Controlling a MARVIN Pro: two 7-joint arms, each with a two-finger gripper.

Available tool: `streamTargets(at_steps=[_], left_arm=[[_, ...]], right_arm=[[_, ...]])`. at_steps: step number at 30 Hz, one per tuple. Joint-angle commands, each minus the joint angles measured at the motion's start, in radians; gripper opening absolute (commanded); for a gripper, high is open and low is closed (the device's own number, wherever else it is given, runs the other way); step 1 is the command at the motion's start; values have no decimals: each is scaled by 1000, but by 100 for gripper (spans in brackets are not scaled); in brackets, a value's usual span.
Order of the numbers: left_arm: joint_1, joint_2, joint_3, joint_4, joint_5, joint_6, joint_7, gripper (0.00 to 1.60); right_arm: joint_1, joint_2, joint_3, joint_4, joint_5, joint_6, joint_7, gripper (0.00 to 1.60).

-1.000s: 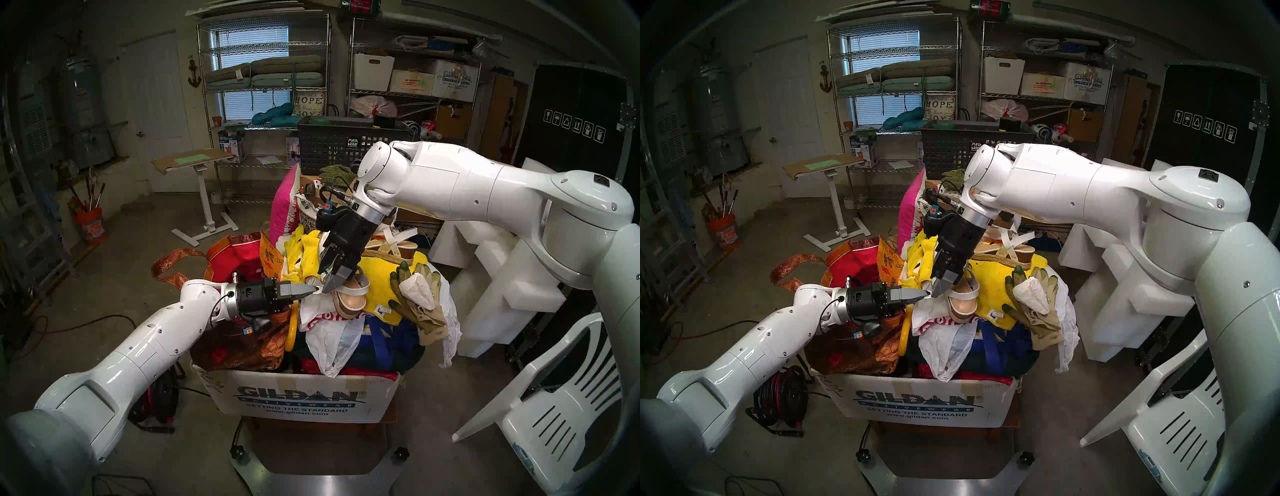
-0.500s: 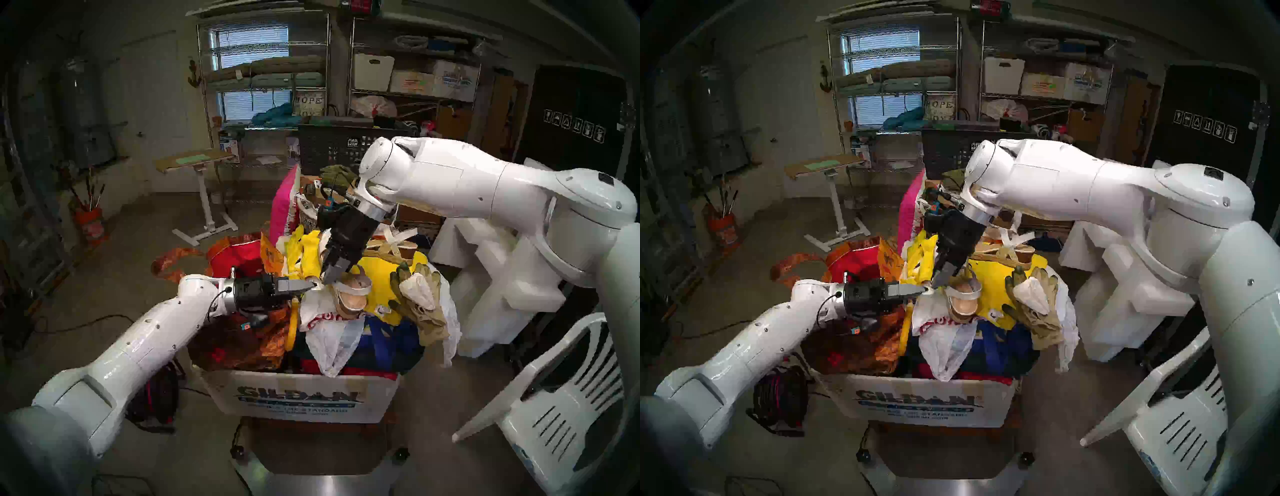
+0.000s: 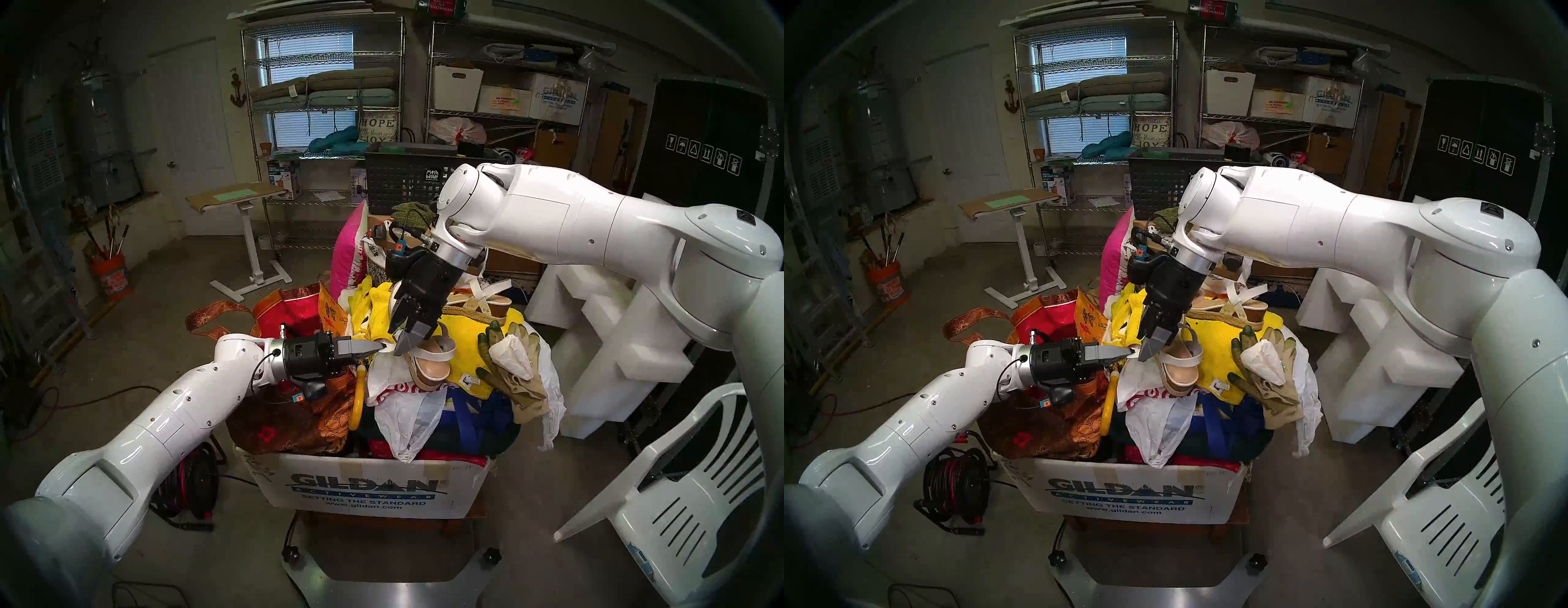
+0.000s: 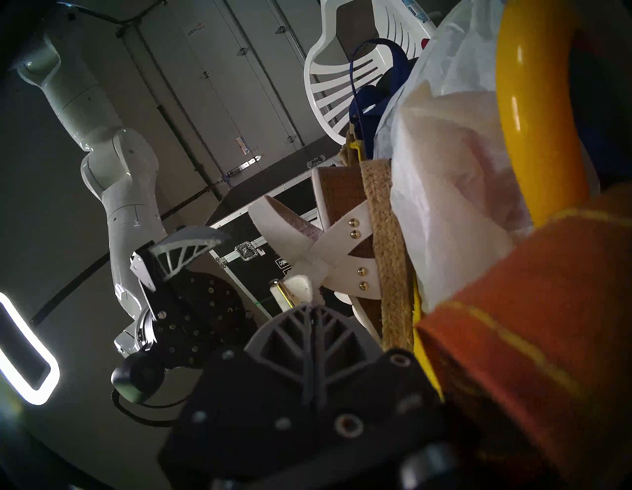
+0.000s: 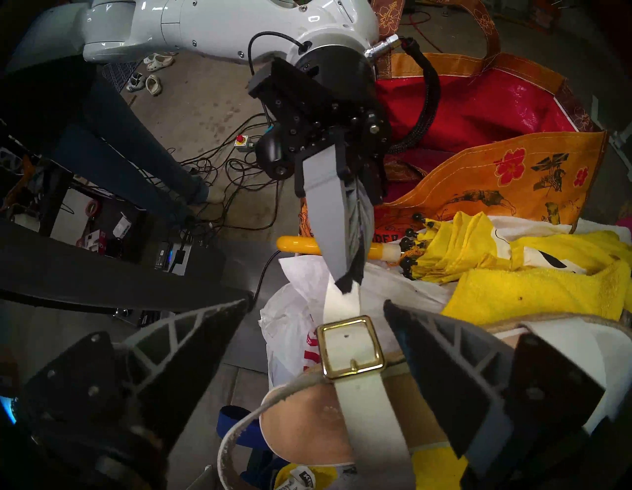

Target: Unbuckle a shoe

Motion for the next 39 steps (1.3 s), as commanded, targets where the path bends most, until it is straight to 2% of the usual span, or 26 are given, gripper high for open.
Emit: streamTargets(at_steps=[1, 4, 7, 10, 12, 17, 19, 25, 30, 39], left_arm=[[-4, 0, -8, -23, -21, -2, 65, 0], [-4, 3, -8, -27, -22, -1, 65, 0], [-3, 5, -8, -29, -23, 1, 65, 0], [-2, 7, -7, -31, -24, 3, 63, 0], [-1, 9, -7, -33, -26, 2, 58, 0], [2, 12, -5, -32, -25, 4, 58, 0], [2, 13, -2, -29, -23, 7, 64, 0], [2, 16, 6, -22, -18, 15, 78, 0], [0, 16, 9, -20, -18, 17, 81, 0], [-4, 16, 13, -20, -20, 20, 85, 0]], right_arm=[[31, 7, 10, -18, -5, 18, -14, 117], [29, 12, 11, -22, -6, 22, -17, 110], [30, 16, 13, -24, -7, 27, -23, 122], [34, 14, 15, -18, -8, 30, -24, 122], [40, 13, 28, -8, 1, 30, -21, 137], [64, 14, 30, -2, -7, 41, -8, 129], [66, 14, 24, 0, -10, 45, -1, 120], [57, 18, 15, -13, -4, 50, 5, 131], [61, 14, 10, -11, -4, 52, 14, 131], [59, 6, -2, -13, 0, 56, 13, 122]])
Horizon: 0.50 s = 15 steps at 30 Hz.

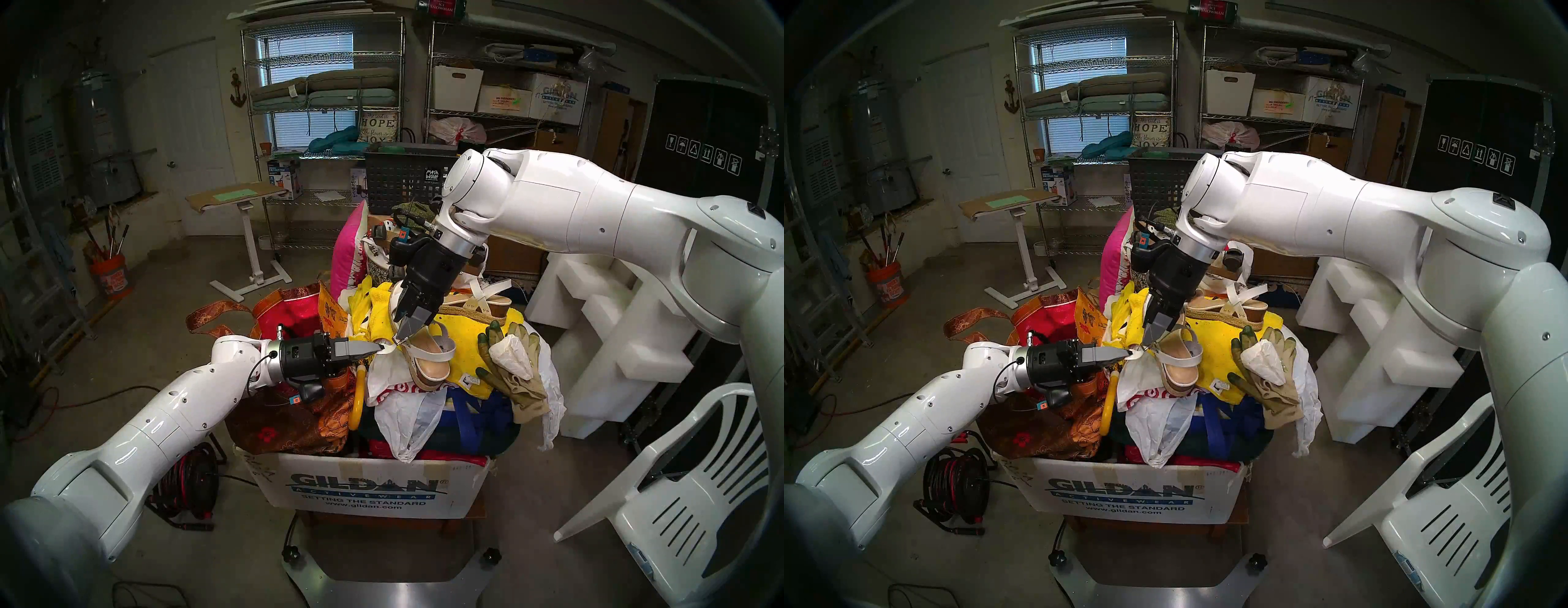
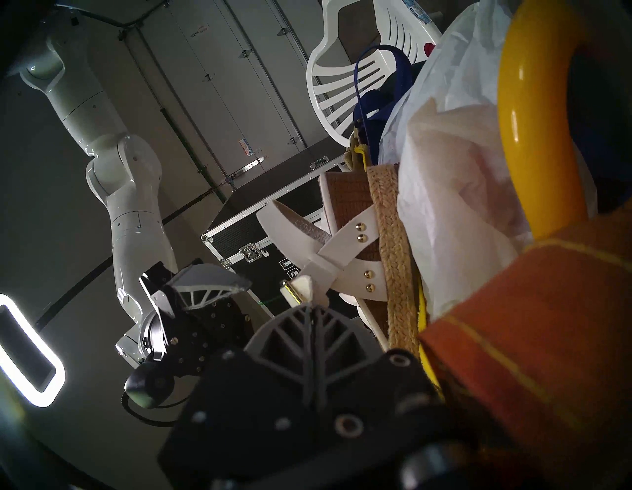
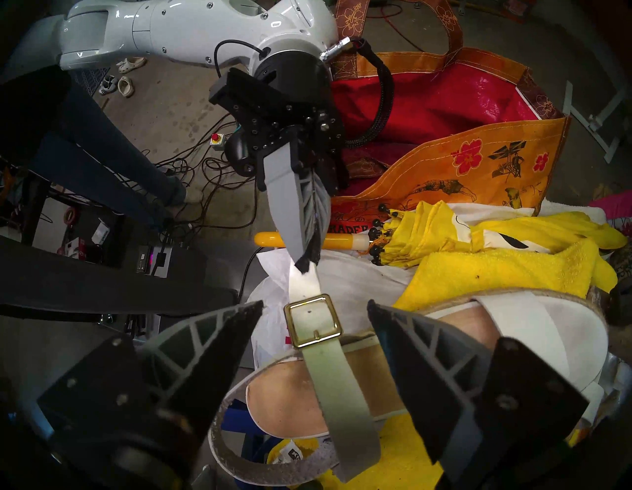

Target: Unbuckle a shoe

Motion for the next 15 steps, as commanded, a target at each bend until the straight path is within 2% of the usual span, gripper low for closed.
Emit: streamTargets(at_steps=[1, 5, 13, 15], left_arm=[[-11, -4, -1, -6, -10, 3, 68, 0], [-12, -5, -1, -4, -12, 3, 73, 0], [-14, -11, -5, 1, -17, 13, 75, 0], [-16, -13, -8, 2, -19, 16, 72, 0]], right_arm=[[26, -12, -7, 5, 3, -5, 68, 125], [25, -9, -8, 1, 9, -2, 61, 120], [32, 1, -20, -12, 17, 8, 67, 122], [35, 4, -24, -19, 18, 10, 67, 118]])
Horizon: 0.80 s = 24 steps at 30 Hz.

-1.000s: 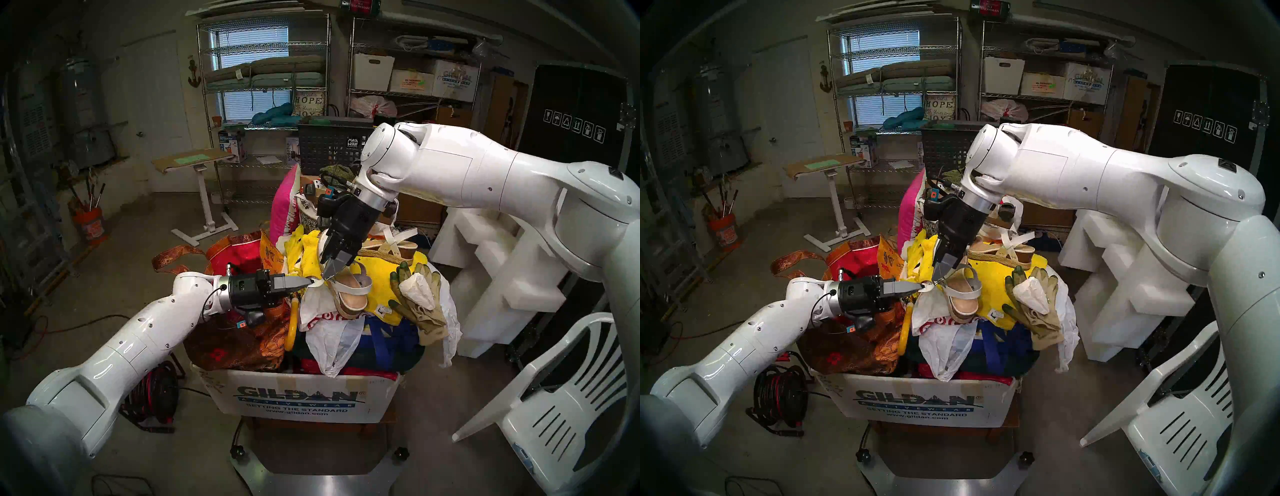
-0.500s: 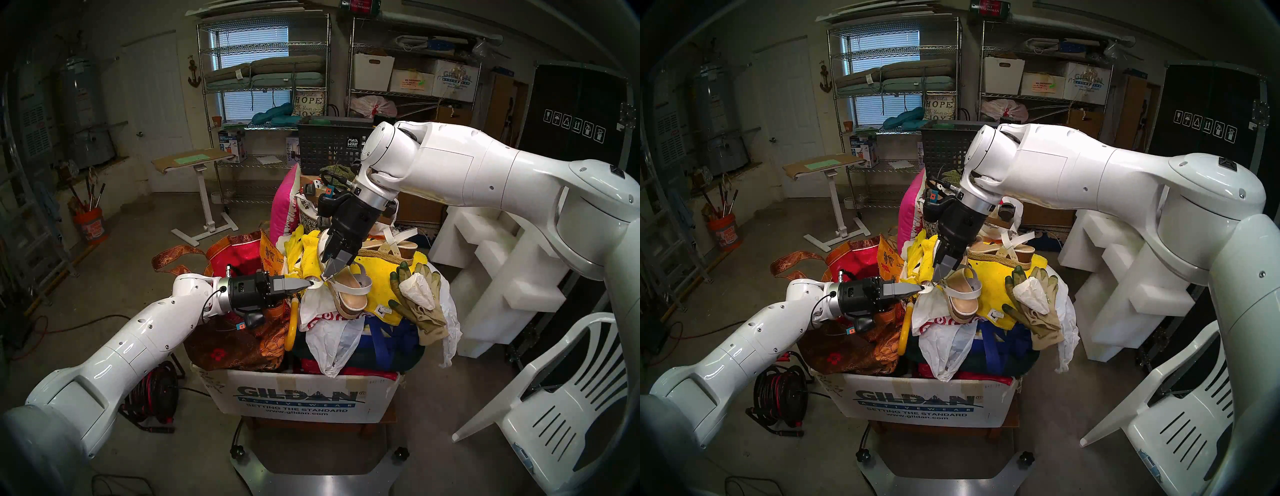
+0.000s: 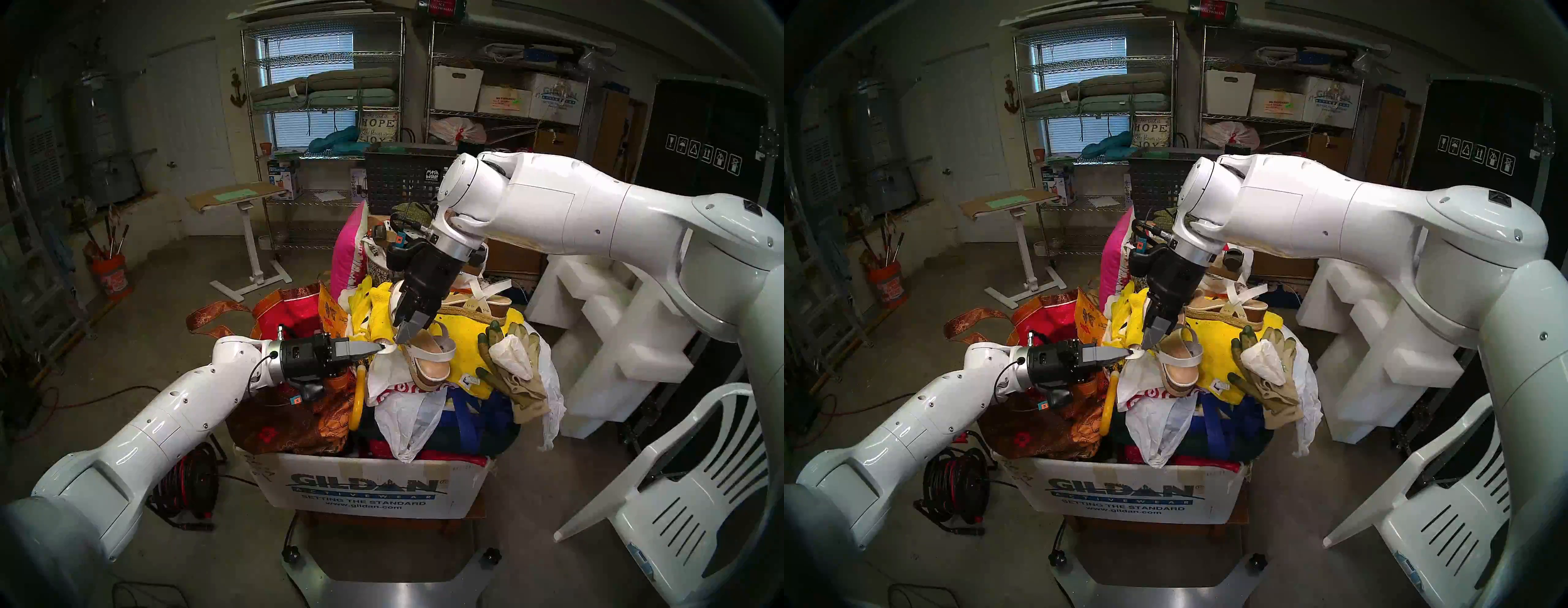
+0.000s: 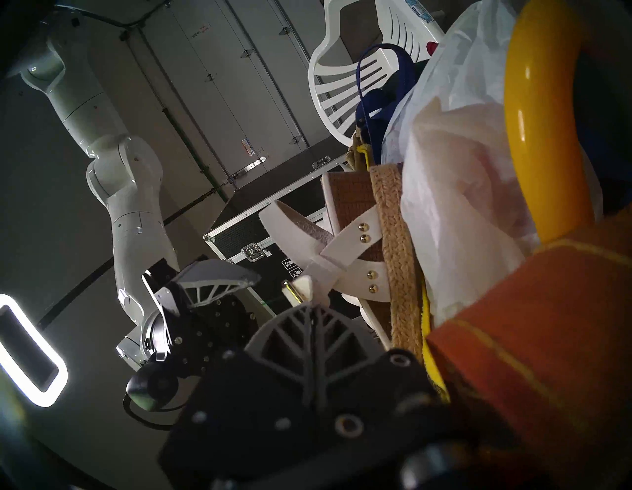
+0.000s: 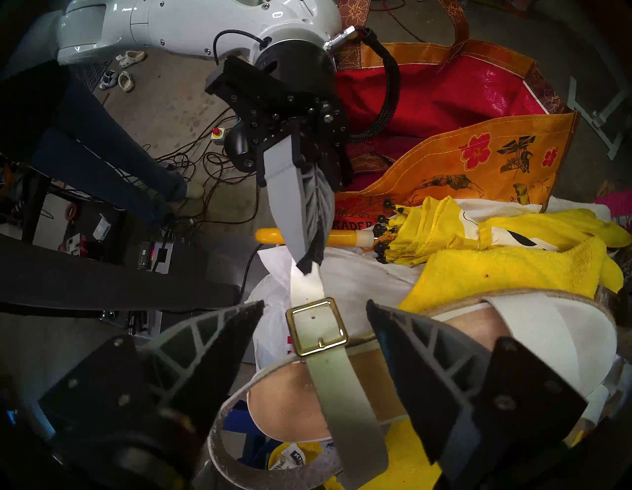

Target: Unbuckle a shoe

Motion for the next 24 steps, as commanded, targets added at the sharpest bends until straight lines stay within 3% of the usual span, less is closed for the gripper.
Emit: streamTargets(at_steps=[1, 19, 24], left_arm=[[-16, -9, -11, -1, -17, 8, 64, 0], [-37, -8, -17, 5, -23, -5, 58, 0], [-35, -8, -17, 4, -23, -4, 58, 0]], right_arm=[[31, 17, -1, -22, 14, 14, 62, 118], [51, 20, -35, -21, 30, 29, 56, 127], [56, 13, -43, -10, 34, 24, 59, 124]])
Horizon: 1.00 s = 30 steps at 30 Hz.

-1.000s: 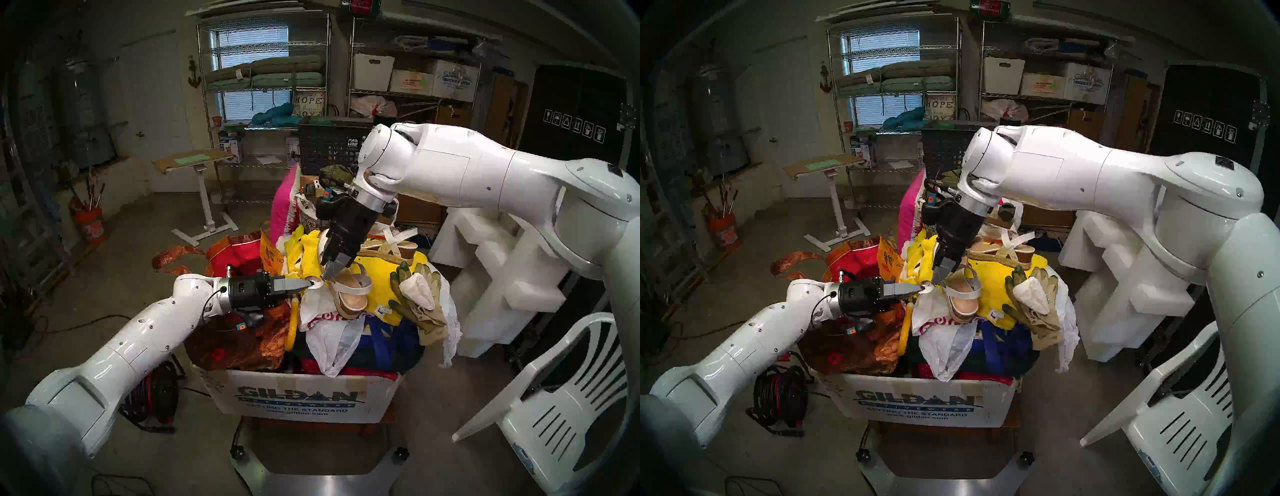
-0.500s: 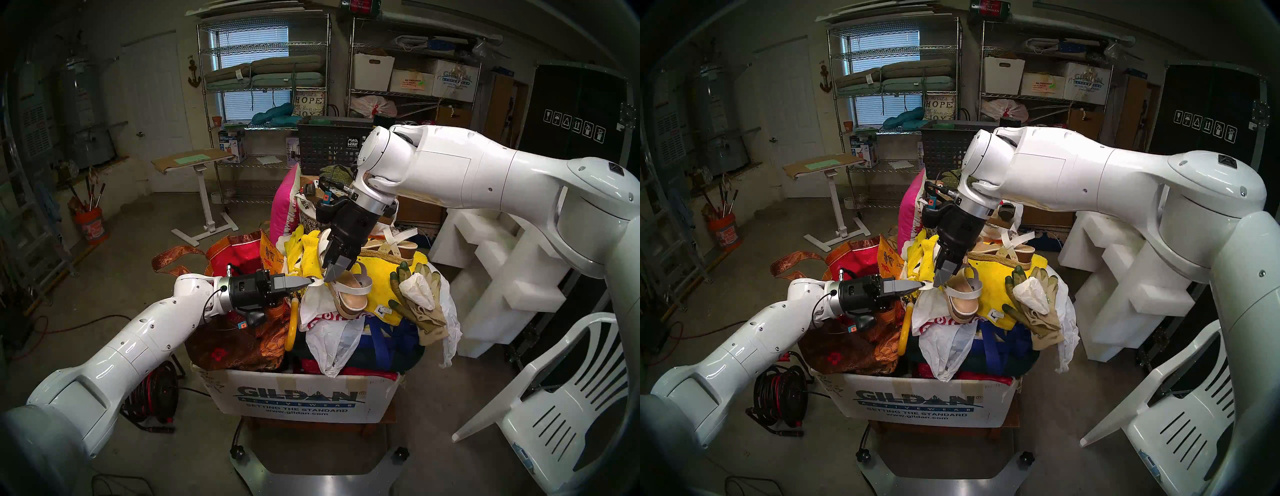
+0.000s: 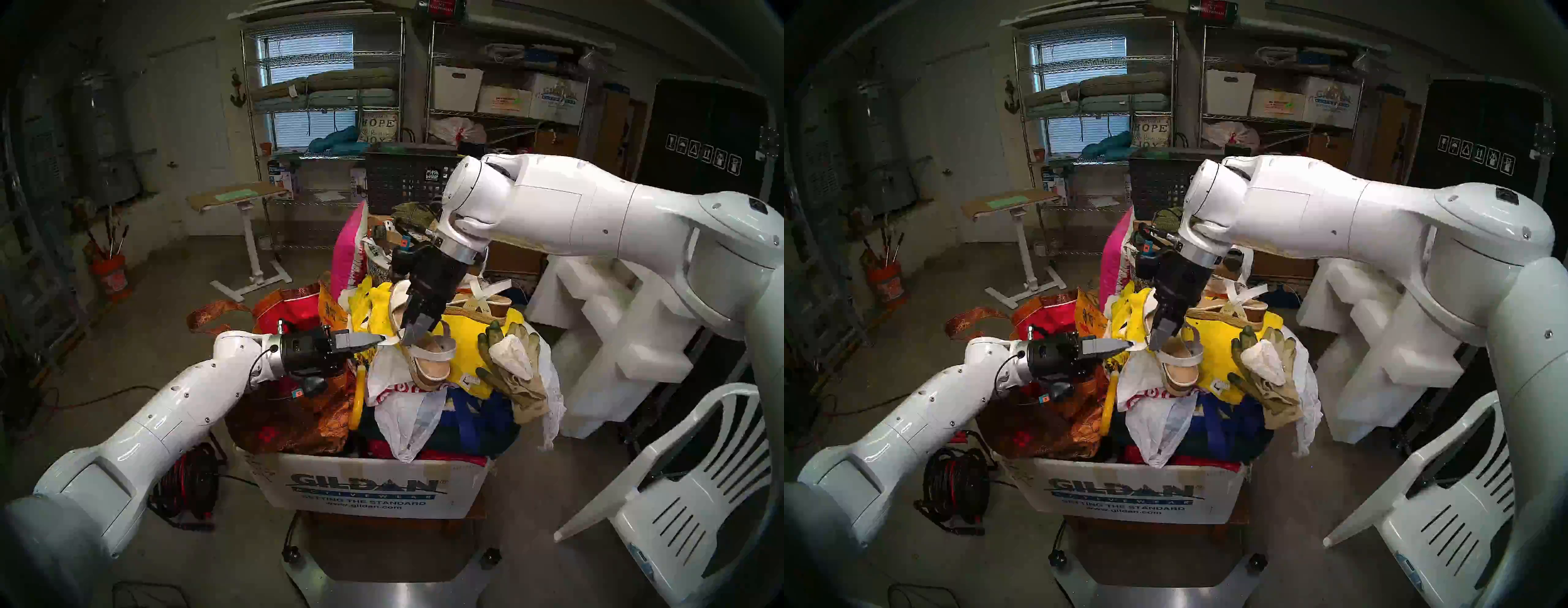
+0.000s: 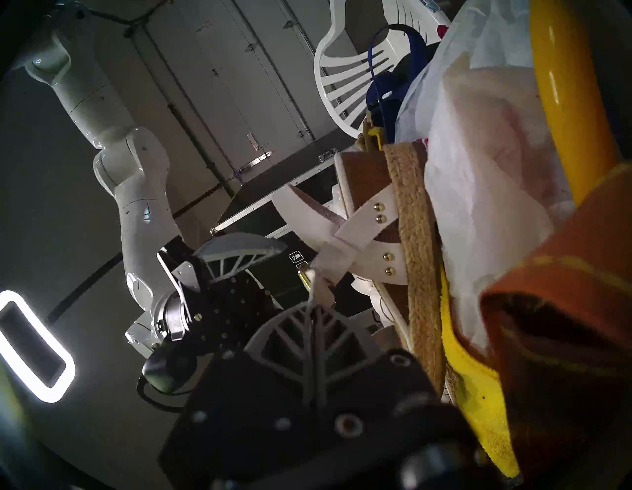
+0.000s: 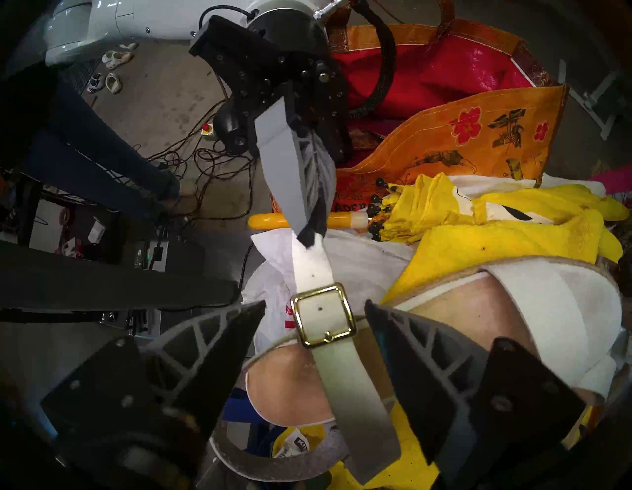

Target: Unbuckle a shoe

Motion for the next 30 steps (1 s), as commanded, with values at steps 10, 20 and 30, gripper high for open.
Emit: streamTargets(at_steps=[10, 20, 30], left_arm=[[-17, -7, -12, -4, -16, 16, 70, 0], [-28, -18, -24, -4, -28, 17, 60, 0], [-32, -17, -28, -2, -35, 7, 49, 0]], right_arm=[[36, -34, -9, 35, 20, -25, 96, 132], [63, -37, -18, 17, 38, 4, 102, 121], [94, -9, 2, -15, 75, 23, 50, 122]])
